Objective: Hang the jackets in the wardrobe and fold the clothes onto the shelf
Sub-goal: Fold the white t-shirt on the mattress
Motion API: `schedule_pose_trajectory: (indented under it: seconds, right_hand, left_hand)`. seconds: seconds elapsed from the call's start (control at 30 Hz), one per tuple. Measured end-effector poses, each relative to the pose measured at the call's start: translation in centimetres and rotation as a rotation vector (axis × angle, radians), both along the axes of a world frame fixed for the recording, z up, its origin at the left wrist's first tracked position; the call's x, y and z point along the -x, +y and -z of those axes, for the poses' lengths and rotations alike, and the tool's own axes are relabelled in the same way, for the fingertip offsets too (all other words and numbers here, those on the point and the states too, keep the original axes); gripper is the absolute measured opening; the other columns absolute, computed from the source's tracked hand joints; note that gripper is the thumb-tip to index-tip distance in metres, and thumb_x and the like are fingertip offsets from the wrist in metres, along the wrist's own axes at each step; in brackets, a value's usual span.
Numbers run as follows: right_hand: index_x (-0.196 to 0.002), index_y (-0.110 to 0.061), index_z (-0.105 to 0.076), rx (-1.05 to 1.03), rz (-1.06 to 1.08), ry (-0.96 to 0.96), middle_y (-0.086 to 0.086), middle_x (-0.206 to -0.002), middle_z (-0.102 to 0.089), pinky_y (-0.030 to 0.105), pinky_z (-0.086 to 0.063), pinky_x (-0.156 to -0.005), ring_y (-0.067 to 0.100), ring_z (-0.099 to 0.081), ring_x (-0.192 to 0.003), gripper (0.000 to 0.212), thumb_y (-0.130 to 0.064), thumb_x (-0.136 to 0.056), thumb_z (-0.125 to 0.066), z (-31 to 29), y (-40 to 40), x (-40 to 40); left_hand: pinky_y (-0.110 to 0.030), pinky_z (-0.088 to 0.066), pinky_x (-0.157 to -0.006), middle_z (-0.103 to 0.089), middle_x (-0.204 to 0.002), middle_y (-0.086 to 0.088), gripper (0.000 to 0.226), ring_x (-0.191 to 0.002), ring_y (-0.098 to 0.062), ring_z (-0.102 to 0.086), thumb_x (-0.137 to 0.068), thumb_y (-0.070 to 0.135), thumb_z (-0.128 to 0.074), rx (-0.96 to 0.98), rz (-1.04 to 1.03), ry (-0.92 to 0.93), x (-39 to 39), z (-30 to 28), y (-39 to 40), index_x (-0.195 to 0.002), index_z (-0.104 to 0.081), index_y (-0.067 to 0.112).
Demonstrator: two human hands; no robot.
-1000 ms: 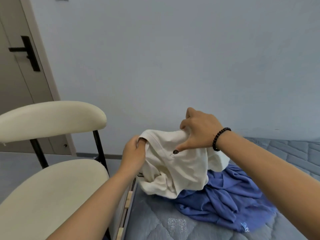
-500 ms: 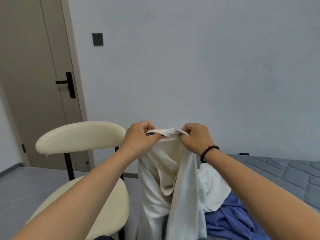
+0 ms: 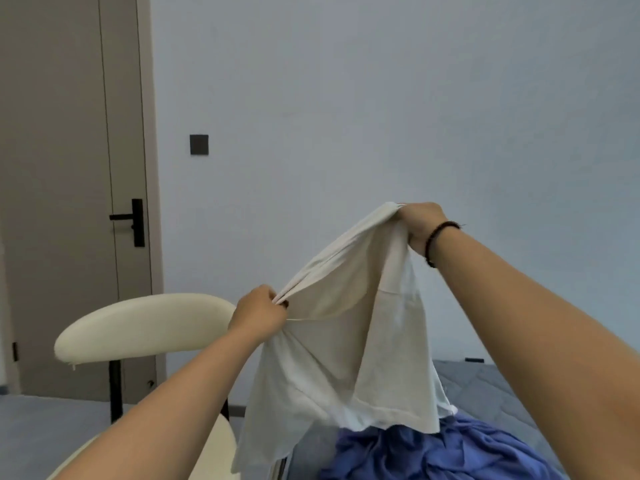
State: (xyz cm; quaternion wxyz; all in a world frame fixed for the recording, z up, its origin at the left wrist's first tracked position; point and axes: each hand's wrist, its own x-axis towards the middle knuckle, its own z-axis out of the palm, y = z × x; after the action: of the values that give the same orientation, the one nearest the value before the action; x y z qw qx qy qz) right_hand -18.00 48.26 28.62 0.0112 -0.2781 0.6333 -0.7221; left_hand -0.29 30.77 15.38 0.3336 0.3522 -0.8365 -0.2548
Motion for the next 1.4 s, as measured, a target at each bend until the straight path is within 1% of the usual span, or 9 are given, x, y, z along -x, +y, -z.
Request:
schedule_pose_trajectory:
  seconds: [0.07,0.17,0.37,0.53,0.73,0.93,1.13,1.3,1.4]
  right_hand:
    - [-0.095,0.0,-0.064,-0.018,-0.162,-0.084,0.013,-0.087,-0.063,0.035,-0.052,-0.068,0.029,-0.063,-0.079,0.017,0.003,-0.088,-0.05,-1.3,1.7,0.5]
    - [-0.09,-0.01,-0.067,-0.306,-0.075,0.27,0.005,-0.086,-0.064,0.029,-0.049,-0.066,0.022,-0.06,-0.076,0.007,-0.012,-0.083,-0.066,-2.0,3.8,0.9]
    - [-0.096,-0.022,-0.058,-0.857,0.243,0.833,-0.007,-0.096,-0.056,0.03,-0.05,-0.077,0.018,-0.056,-0.094,0.024,-0.021,-0.073,-0.068,-2.2,5.8,1.6]
    - [-0.108,-0.002,-0.06,-1.111,0.381,0.751,0.012,-0.102,-0.063,0.036,-0.054,-0.073,0.027,-0.061,-0.091,0.041,-0.018,-0.071,-0.067,-4.9,8.0,1.7]
    - [-0.091,0.002,-0.069,-0.677,-0.1,0.261,0.01,-0.082,-0.073,0.031,-0.059,-0.073,0.021,-0.071,-0.076,0.018,-0.004,-0.075,-0.077,-5.9,9.8,1.7]
    - [-0.085,-0.001,-0.059,-0.465,-0.402,0.045,0.008,-0.074,-0.068,0.032,-0.054,-0.063,0.019,-0.067,-0.066,0.013,0.001,-0.093,-0.05,-4.6,8.7,0.5]
    - [-0.088,-0.017,-0.054,-0.639,0.107,0.664,-0.001,-0.087,-0.056,0.024,-0.041,-0.057,0.015,-0.053,-0.075,0.019,-0.009,-0.077,-0.067,-5.8,6.9,-1.0]
    - [-0.079,-0.006,-0.059,-0.293,0.027,0.396,0.009,-0.08,-0.055,0.036,-0.055,-0.072,0.022,-0.054,-0.074,0.016,0.004,-0.082,-0.047,-9.0,9.2,0.3]
    - [-0.081,-0.007,-0.058,-0.275,0.019,0.362,0.009,-0.073,-0.042,0.032,-0.042,-0.06,0.024,-0.04,-0.066,0.01,-0.003,-0.08,-0.048,-9.8,10.5,0.5]
  left_hand:
    - [-0.04,-0.053,-0.069,-0.06,-0.076,-0.006,0.019,-0.075,-0.027,-0.059,-0.088,0.023,-0.06,-0.324,0.064,0.181,-0.5,-0.7,-0.3,-0.072,-0.056,0.013]
    - [-0.034,-0.055,-0.07,-0.069,-0.095,-0.014,0.015,-0.086,-0.029,-0.065,-0.084,0.014,-0.063,-0.606,0.161,0.394,-0.9,-3.4,-0.1,-0.095,-0.066,0.005]
    - [-0.033,-0.049,-0.07,-0.069,-0.089,-0.013,0.018,-0.081,-0.029,-0.065,-0.079,0.021,-0.063,-0.58,0.158,0.602,-1.0,-9.6,1.0,-0.092,-0.067,0.009]
    - [-0.033,-0.043,-0.071,-0.062,-0.087,-0.007,0.014,-0.083,-0.028,-0.059,-0.075,0.026,-0.066,-0.404,0.089,0.602,-1.8,-14.1,1.0,-0.079,-0.062,0.013]
    - [-0.039,-0.05,-0.088,-0.068,-0.102,-0.012,0.03,-0.097,-0.03,-0.063,-0.077,0.026,-0.07,-0.256,0.08,0.466,-2.7,-14.6,0.2,-0.098,-0.069,0.005]
    - [-0.035,-0.048,-0.081,-0.065,-0.092,-0.006,0.057,-0.084,-0.025,-0.061,-0.06,0.046,-0.078,-0.264,0.122,0.45,-3.4,-14.6,0.3,-0.097,-0.068,0.005]
    - [-0.029,-0.029,-0.062,-0.044,-0.069,-0.002,0.044,-0.065,-0.021,-0.043,-0.069,0.047,-0.076,-0.136,0.07,0.541,-4.3,-18.1,0.1,-0.065,-0.044,0.019]
    - [-0.029,-0.028,-0.06,-0.043,-0.068,0.002,0.048,-0.064,-0.017,-0.041,-0.063,0.055,-0.075,-0.08,0.092,0.513,-5.1,-20.6,0.6,-0.065,-0.04,0.021]
    - [-0.029,-0.026,-0.057,-0.041,-0.068,0.001,0.041,-0.062,-0.018,-0.038,-0.08,0.044,-0.067,-0.012,0.099,0.509,-4.8,-21.7,1.1,-0.066,-0.038,0.02]
